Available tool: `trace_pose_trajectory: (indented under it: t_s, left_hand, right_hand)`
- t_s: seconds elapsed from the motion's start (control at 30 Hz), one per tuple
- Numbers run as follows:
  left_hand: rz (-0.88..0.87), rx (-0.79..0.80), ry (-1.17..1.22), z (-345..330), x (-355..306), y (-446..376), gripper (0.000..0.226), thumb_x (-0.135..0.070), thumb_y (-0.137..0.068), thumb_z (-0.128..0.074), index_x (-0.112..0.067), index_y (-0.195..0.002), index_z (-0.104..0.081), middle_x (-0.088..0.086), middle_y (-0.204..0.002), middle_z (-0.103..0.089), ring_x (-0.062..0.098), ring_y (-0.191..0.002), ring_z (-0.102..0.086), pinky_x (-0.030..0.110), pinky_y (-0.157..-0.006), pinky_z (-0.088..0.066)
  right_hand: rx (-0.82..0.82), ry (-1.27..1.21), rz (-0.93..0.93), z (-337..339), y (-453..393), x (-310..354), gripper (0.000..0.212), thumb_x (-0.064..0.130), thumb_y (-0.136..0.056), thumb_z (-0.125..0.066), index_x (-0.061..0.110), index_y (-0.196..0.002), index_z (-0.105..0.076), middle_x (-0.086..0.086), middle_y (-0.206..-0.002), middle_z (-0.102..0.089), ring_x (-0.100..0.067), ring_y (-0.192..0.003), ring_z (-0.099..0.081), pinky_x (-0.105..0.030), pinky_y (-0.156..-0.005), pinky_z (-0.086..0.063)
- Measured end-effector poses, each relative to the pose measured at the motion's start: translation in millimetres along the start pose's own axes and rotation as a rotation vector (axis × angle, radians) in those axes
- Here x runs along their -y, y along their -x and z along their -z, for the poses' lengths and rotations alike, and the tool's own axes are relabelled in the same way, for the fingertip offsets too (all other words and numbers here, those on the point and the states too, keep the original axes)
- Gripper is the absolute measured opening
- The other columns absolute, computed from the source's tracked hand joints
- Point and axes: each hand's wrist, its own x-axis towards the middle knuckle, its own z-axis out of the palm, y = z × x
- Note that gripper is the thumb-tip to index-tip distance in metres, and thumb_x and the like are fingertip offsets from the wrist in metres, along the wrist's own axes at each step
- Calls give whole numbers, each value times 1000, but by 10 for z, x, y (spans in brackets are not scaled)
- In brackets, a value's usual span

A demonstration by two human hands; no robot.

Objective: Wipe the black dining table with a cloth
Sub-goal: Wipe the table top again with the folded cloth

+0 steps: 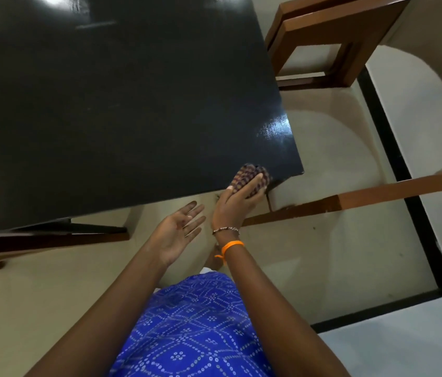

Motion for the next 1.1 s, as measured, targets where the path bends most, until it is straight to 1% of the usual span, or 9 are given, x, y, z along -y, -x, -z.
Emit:
trace_pose_trajectory:
  t_s: [0.23, 0.4, 0.5, 0.6, 0.67, 0.73, 0.83, 0.97, 1.1]
  left_hand:
    - [19, -149, 4, 717, -169, 237, 46, -3, -92, -31, -10, -135, -45, 7, -119, -59, 15, -87, -57, 28, -71, -46]
    - [33, -211, 58, 1264, -174, 416, 41, -9, -95, -32, -10, -134, -47, 10, -107, -60, 19, -94, -55, 31, -80, -44]
    - [30, -239, 78, 1466, -188, 490, 35, -11, -96, -33, -10, -126, -52, 8, -94, -62, 16, -84, -57, 28, -72, -46]
    - [5, -226, 75, 1574, -206, 525, 25, -19, -97, -37, -12, -109, -58, 1, -65, -63, 10, -62, -57, 22, -58, -47]
    - [-13, -212, 65, 1593, -235, 549, 25, -24, -97, -37, -11, -99, -59, 2, -69, -66, 12, -66, -61, 24, -61, -48]
    - [-37, -178, 45, 1602, -264, 564, 28, -20, -98, -37, -9, -114, -56, 5, -88, -70, 16, -84, -64, 28, -73, -50]
    - [-38, -152, 45, 1614, -283, 582, 42, -6, -96, -30, -11, -136, -42, 6, -132, -54, 23, -118, -52, 33, -96, -37]
    - [-62, -127, 39, 1694, -285, 673, 45, -2, -95, -25, -14, -135, -42, 4, -138, -49, 22, -118, -50, 35, -101, -34]
    - [-89, -103, 77, 1894, -311, 754, 46, -5, -97, -23, -13, -141, -35, 4, -143, -44, 23, -129, -43, 36, -108, -29]
  right_hand:
    - [246, 78, 68, -555, 917, 210, 70, 13, -95, -44, 12, -151, -2, -22, -155, -3, -33, -140, -22, -34, -111, -28]
    - [408, 108, 150, -852, 1434, 307, 71, 14, -94, -46, 16, -151, -4, -18, -155, -8, -30, -138, -26, -39, -111, -35]
    - [514, 145, 214, -911, 1596, 300, 71, 12, -94, -47, 17, -151, -5, -16, -153, -10, -28, -135, -29, -40, -110, -38]
    - [788, 23, 353, -796, 1701, 311, 70, 4, -92, -47, 14, -151, -8, -17, -146, -23, -27, -127, -39, -41, -107, -41]
    - [926, 39, 515, -674, 1677, 351, 68, 4, -92, -48, 11, -150, -11, -19, -145, -30, -28, -128, -39, -40, -109, -37]
    - [871, 81, 627, -568, 1590, 427, 65, 6, -91, -48, 8, -149, -18, -19, -144, -37, -30, -127, -41, -42, -108, -36]
    - [600, 94, 692, -415, 1361, 553, 61, 4, -87, -49, 5, -145, -28, -19, -143, -40, -29, -120, -45, -43, -101, -42]
    - [199, 333, 800, -311, 1005, 554, 63, 17, -83, -42, 5, -144, -32, -17, -146, -40, -34, -121, -45, -43, -94, -42]
    - [328, 780, 720, -426, 713, 334, 77, 35, -84, -55, 18, -150, -19, -13, -159, -10, -37, -145, -11, -54, -110, -21]
